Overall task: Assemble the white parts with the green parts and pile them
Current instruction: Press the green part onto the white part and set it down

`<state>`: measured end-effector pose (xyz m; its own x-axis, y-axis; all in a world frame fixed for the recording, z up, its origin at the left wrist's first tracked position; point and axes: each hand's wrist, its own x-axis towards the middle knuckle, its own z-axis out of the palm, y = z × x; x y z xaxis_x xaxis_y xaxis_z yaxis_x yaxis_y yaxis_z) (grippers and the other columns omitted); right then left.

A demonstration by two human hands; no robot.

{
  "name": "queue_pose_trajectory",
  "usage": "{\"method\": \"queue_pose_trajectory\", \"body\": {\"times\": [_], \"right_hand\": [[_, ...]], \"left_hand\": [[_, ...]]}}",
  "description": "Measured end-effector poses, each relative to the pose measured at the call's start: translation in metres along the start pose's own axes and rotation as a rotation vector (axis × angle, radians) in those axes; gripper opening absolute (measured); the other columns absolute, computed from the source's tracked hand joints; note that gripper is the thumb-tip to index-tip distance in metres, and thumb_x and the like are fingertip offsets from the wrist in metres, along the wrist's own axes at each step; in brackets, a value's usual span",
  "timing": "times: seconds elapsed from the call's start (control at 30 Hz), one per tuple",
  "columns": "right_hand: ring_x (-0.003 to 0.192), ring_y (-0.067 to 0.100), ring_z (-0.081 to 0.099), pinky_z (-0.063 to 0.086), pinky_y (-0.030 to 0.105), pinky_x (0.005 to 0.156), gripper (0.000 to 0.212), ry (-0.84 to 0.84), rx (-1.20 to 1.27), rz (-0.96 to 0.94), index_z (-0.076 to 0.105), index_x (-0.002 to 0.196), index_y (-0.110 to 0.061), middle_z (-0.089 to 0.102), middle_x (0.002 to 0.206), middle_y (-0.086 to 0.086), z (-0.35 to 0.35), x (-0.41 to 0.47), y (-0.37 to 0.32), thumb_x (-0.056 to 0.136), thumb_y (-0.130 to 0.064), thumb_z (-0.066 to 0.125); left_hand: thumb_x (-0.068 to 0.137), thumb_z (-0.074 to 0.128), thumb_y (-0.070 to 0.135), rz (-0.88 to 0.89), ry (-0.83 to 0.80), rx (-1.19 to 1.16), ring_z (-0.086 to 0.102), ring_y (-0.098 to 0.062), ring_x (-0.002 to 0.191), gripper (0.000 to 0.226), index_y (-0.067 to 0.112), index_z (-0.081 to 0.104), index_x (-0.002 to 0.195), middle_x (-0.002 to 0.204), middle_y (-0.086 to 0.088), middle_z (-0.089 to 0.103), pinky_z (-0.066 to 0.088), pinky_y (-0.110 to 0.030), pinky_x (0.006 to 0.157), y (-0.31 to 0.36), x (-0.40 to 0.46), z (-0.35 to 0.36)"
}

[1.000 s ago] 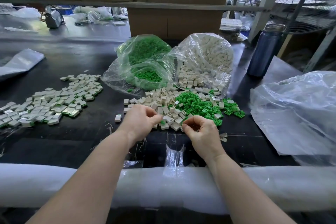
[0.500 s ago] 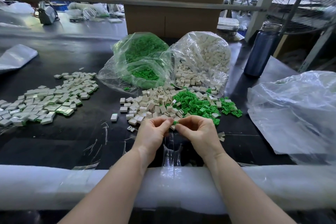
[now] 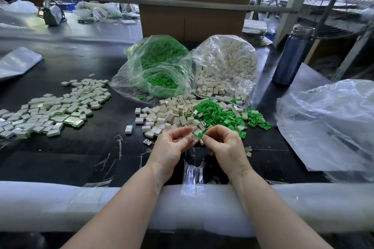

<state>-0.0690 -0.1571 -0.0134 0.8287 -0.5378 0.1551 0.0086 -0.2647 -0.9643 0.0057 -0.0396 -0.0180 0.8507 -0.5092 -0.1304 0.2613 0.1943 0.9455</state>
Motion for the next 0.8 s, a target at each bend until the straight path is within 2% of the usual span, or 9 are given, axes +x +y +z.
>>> {"method": "queue_pose_trajectory", "body": {"times": [0.13, 0.23, 0.37, 0.47, 0.53, 0.63, 0.8], "right_hand": [[0.058, 0.009, 0.055, 0.049, 0.024, 0.061, 0.02, 0.05, -0.103, -0.055, 0.063, 0.063, -0.018, 0.06, 0.06, -0.005, -0.0001, 0.0012, -0.0006, 0.076, -0.006, 0.072], [0.059, 0.008, 0.058, 0.051, 0.02, 0.061, 0.018, 0.069, -0.121, -0.065, 0.065, 0.063, -0.016, 0.064, 0.061, -0.003, -0.0007, 0.0011, -0.0012, 0.073, -0.006, 0.075], [0.055, 0.002, 0.057, 0.047, 0.013, 0.057, 0.017, 0.093, -0.07, -0.042, 0.066, 0.064, -0.014, 0.064, 0.059, -0.003, -0.0027, 0.0012, -0.0014, 0.071, -0.003, 0.077], [0.057, 0.006, 0.059, 0.049, 0.016, 0.057, 0.018, 0.086, -0.018, -0.028, 0.065, 0.067, -0.014, 0.065, 0.062, 0.0, -0.0033, 0.0014, -0.0014, 0.072, 0.0, 0.075], [0.06, 0.006, 0.061, 0.05, 0.017, 0.059, 0.02, 0.066, 0.041, -0.019, 0.065, 0.072, -0.015, 0.066, 0.066, 0.001, -0.0028, 0.001, -0.0015, 0.074, 0.003, 0.073], [0.064, 0.003, 0.064, 0.051, 0.015, 0.065, 0.021, 0.035, 0.068, -0.032, 0.068, 0.075, -0.017, 0.069, 0.07, -0.003, -0.0026, 0.0007, -0.0016, 0.077, 0.004, 0.07], [0.067, 0.003, 0.064, 0.051, 0.016, 0.067, 0.025, -0.015, 0.048, -0.074, 0.069, 0.072, -0.018, 0.068, 0.07, -0.006, -0.0028, 0.0002, -0.0025, 0.079, 0.006, 0.066]], "left_hand": [[0.081, 0.065, -0.002, 0.0, -0.067, 0.19, 0.063, -0.02, 0.081, 0.018, 0.012, 0.064, 0.091, 0.09, -0.013, 0.064, 0.054, -0.029, 0.075, 0.0033, 0.0034, 0.0011], [0.08, 0.066, -0.003, 0.066, -0.063, 0.292, 0.061, -0.016, 0.077, 0.019, 0.014, 0.059, 0.086, 0.087, -0.012, 0.062, 0.053, -0.024, 0.071, 0.0025, 0.0032, 0.0033], [0.08, 0.068, 0.0, 0.127, -0.055, 0.236, 0.063, -0.01, 0.071, 0.014, 0.011, 0.06, 0.085, 0.082, -0.009, 0.062, 0.055, -0.019, 0.067, -0.0002, 0.0009, 0.0032], [0.082, 0.064, 0.0, 0.131, -0.046, 0.14, 0.068, -0.016, 0.077, 0.013, 0.008, 0.061, 0.092, 0.085, -0.01, 0.066, 0.056, -0.023, 0.069, -0.0016, -0.0015, 0.0016], [0.082, 0.065, 0.002, 0.131, -0.047, 0.113, 0.069, -0.015, 0.077, 0.016, 0.01, 0.063, 0.096, 0.085, -0.005, 0.069, 0.056, -0.021, 0.067, -0.0019, -0.0025, 0.0011], [0.082, 0.066, 0.003, 0.144, -0.052, 0.167, 0.068, -0.012, 0.077, 0.011, 0.009, 0.067, 0.091, 0.086, -0.005, 0.07, 0.055, -0.019, 0.068, -0.0017, -0.0023, 0.0014], [0.082, 0.064, 0.001, 0.142, -0.092, 0.159, 0.068, -0.011, 0.072, 0.009, 0.009, 0.067, 0.085, 0.078, -0.003, 0.07, 0.056, -0.019, 0.068, -0.0003, -0.0043, 0.0025]]}}
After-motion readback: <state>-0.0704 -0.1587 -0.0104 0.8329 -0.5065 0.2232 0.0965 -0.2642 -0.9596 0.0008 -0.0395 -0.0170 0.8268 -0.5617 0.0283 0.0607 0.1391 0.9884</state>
